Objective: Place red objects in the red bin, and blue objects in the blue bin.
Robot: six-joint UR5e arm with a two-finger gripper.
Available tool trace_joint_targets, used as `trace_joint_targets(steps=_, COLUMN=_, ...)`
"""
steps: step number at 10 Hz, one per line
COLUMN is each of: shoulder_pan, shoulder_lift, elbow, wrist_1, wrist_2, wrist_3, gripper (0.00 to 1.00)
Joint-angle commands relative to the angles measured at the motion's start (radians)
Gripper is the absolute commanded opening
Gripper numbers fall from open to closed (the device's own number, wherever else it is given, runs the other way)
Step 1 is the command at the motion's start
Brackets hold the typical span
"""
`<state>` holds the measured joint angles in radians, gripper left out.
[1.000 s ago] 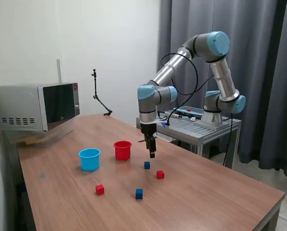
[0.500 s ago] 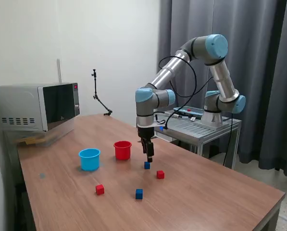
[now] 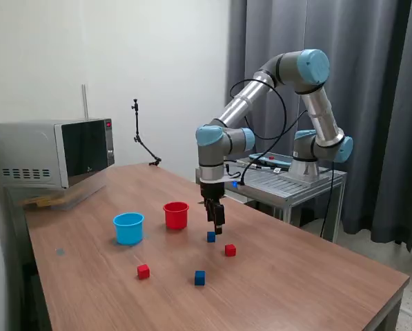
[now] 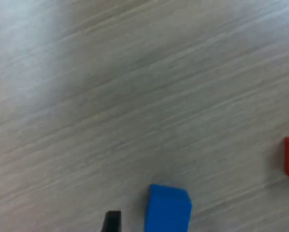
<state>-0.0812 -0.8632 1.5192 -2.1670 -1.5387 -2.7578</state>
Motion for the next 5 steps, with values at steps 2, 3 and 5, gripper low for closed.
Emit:
trace_joint_targets(steps=2, shoulder_pan=0.009, shoulder_lift=0.027, elbow=0.006, wrist_1=0.0, wrist_2=0.011, wrist_3=0.013, gripper=1.0)
trace_joint_targets(steps=3, shoulder_pan=0.008, shoulder_lift=0.027, elbow=0.003, wrist_1=0.0, wrist_2=0.012, wrist_3=0.03, gripper=1.0)
trace_joint_targets(steps=5, shoulder_pan=-0.005, shoulder_lift=0.029, elbow=0.006, wrist_1=0.0, wrist_2=0.012, wrist_3=0.059, gripper=1.0)
